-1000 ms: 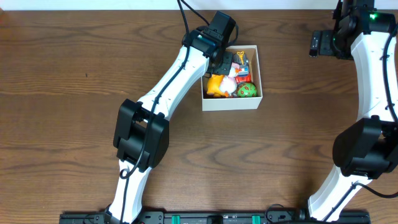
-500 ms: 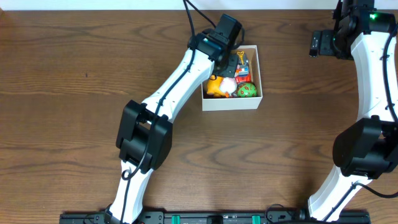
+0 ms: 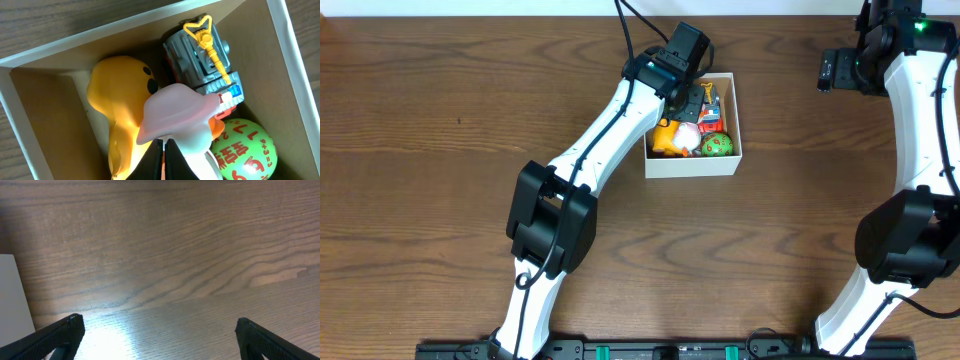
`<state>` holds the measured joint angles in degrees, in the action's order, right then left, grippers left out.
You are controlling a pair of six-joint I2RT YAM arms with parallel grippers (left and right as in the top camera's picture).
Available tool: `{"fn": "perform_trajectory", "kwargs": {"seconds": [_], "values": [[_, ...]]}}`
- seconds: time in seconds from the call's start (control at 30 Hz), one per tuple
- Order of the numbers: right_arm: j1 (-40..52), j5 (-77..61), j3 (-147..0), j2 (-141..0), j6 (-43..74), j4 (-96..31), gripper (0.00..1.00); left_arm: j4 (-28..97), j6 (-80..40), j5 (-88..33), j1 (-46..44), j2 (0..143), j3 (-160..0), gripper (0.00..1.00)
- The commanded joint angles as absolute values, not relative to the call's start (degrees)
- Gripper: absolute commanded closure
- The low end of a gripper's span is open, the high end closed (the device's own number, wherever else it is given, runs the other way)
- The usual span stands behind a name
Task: Pack container
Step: 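Press the white duck down between the yellow duck and truck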
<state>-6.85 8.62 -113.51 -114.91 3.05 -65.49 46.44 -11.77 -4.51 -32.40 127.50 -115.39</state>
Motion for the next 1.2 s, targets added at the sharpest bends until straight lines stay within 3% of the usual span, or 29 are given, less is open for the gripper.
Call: {"fn": "perform_trajectory", "kwargs": {"seconds": [0.0, 0.73, 1.17], "values": [[-7.11, 8.99, -114.52, -114.65, 4.03, -65.54, 0.01, 46.24, -11.70, -5.74, -32.23, 125.60, -114.59, 0.94], [-7.11, 8.99, -114.52, -114.65, 4.03, -65.54, 0.01, 46.39, -11.68, -13.54, -32.23, 135.44, -114.59, 0.94], [-7.11, 8.99, -114.52, -114.65, 4.03, -65.54, 0.01, 47.83, -10.09, -9.72, -32.23, 137.40, -113.27, 0.94]]}}
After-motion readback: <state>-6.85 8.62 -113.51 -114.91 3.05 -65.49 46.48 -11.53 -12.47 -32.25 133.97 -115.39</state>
